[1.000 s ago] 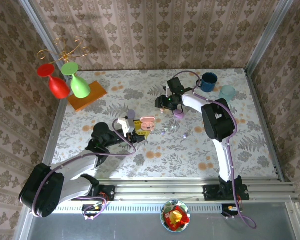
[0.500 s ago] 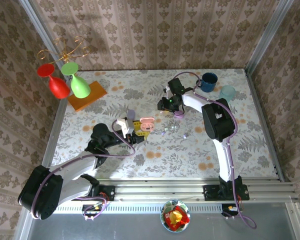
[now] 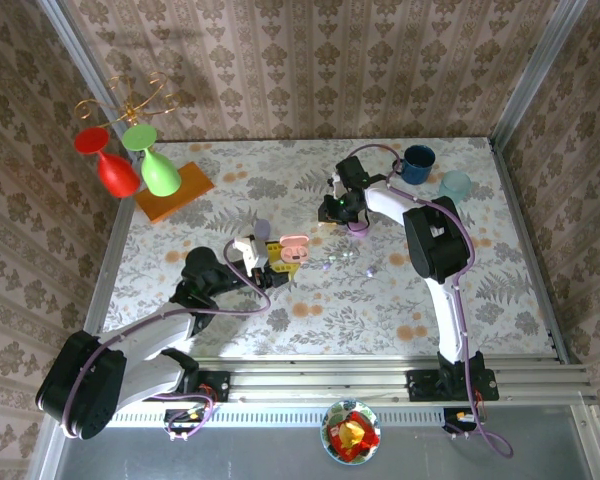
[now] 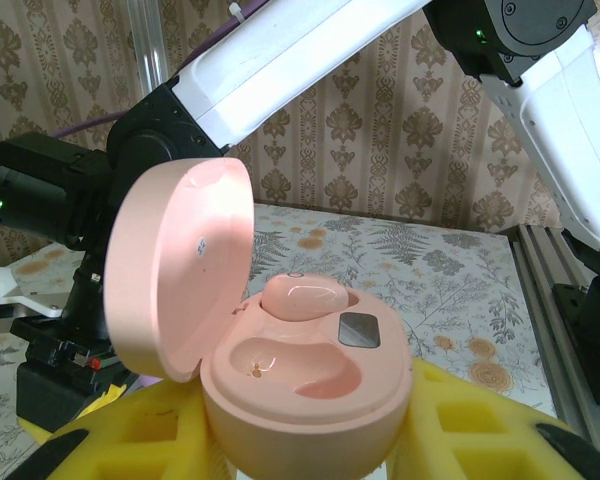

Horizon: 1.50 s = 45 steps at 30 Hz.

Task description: Insert wireless bluetooth earbuds into charging case

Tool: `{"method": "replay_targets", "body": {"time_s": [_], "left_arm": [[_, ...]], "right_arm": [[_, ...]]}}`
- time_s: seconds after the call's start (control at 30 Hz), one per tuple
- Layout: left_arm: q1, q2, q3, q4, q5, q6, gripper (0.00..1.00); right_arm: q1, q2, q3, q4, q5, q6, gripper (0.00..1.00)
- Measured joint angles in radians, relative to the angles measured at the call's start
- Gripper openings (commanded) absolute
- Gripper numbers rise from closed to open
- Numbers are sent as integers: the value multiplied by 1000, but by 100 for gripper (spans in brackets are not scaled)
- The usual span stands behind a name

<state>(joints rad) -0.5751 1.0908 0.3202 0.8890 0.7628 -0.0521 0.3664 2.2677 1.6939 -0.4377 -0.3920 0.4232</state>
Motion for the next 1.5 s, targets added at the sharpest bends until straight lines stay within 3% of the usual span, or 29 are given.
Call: {"method": "replay_targets", "body": {"time_s": [0.37,0.87,1.2,1.5], "left_arm": [[0,-12,-9,-41,-88,37,34],[-24,77,-21,32,-299,116,34],[-74,155,-21,77,-334,167,35],[-108,205,-3,107,-371,196,32]], "right_arm": [[0,-68,-96,37,0,3,18],[74,-615,-446,84,90,26,18],[222,-811,-467,-28,178,24,18],[309,-823,-405,-69,202,21,17]]}}
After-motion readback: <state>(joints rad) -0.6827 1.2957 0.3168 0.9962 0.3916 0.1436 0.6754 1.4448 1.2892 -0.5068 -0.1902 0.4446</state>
